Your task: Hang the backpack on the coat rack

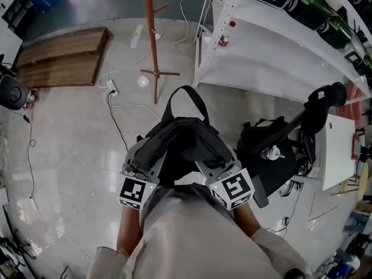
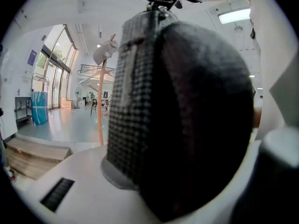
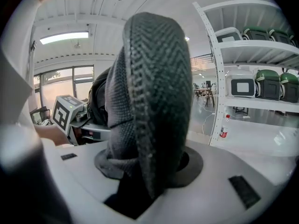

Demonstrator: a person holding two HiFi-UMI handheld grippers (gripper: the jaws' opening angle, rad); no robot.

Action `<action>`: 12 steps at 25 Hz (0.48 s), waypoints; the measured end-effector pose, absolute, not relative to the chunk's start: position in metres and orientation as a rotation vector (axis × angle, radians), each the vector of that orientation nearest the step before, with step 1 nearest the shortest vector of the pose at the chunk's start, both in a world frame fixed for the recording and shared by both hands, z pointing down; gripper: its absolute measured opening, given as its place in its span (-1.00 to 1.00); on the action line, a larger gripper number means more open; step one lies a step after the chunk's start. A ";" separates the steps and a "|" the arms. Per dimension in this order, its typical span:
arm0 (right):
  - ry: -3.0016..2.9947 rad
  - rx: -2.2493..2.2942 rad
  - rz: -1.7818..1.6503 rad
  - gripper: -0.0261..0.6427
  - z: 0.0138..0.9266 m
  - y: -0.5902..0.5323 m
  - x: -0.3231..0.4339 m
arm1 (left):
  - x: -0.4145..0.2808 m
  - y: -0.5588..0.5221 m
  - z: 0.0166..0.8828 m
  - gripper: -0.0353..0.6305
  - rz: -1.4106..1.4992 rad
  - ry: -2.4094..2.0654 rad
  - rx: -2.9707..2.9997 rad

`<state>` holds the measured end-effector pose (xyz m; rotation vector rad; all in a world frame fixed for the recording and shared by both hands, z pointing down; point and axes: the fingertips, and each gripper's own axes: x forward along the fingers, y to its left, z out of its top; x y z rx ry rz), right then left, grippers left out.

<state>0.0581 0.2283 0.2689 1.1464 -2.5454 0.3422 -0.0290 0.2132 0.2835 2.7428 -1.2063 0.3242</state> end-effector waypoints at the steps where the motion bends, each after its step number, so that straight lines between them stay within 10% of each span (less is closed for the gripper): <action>1: -2.538 1.155 0.345 -0.41 0.268 0.220 0.051 | -0.036 0.204 0.284 -0.47 0.324 -1.193 2.744; 12: -2.494 1.229 0.327 -0.41 0.262 0.145 -0.013 | -0.098 0.123 0.279 -0.47 0.304 -1.109 2.792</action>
